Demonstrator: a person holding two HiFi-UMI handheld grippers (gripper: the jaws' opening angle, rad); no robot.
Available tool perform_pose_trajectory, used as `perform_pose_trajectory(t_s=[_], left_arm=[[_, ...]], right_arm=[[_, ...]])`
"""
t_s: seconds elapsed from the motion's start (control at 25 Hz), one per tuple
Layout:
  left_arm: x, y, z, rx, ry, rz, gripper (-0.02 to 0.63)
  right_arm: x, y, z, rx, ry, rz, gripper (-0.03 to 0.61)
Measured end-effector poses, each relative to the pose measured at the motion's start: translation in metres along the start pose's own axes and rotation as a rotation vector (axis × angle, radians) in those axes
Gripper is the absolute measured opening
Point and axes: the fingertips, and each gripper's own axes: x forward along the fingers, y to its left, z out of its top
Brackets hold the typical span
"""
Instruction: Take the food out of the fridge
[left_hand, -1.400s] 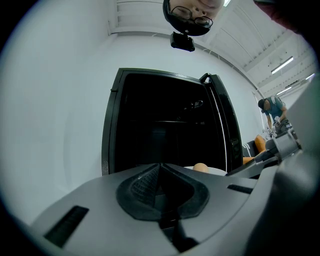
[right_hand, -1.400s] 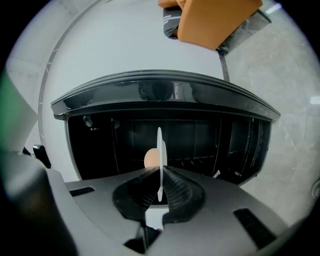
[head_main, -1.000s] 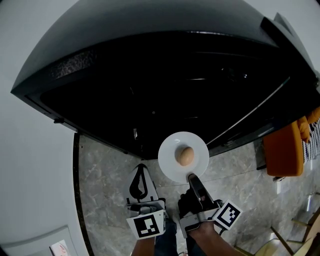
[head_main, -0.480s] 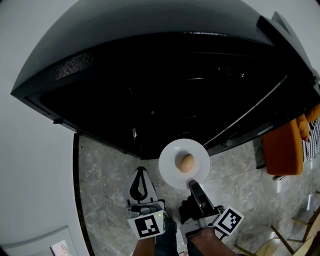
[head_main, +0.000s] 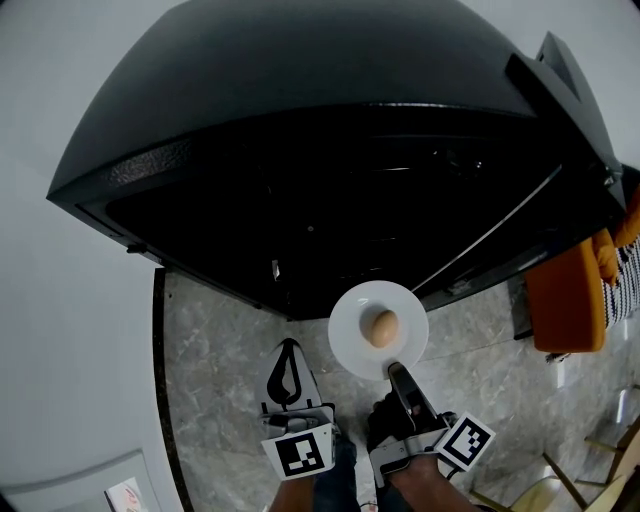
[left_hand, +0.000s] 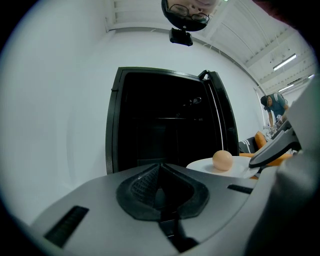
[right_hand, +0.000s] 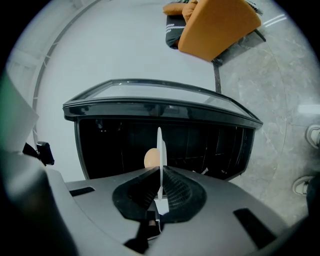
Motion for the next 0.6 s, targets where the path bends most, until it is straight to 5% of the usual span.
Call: perform_pose_trajectory(t_s=[0.6], left_arm=[[-0.042,-0.01,0.083,-0.015,0.002,0.003,0.014]], right_arm=[[-0.047,0.099,-0.014,0.0,0.075,0.011,0.032]])
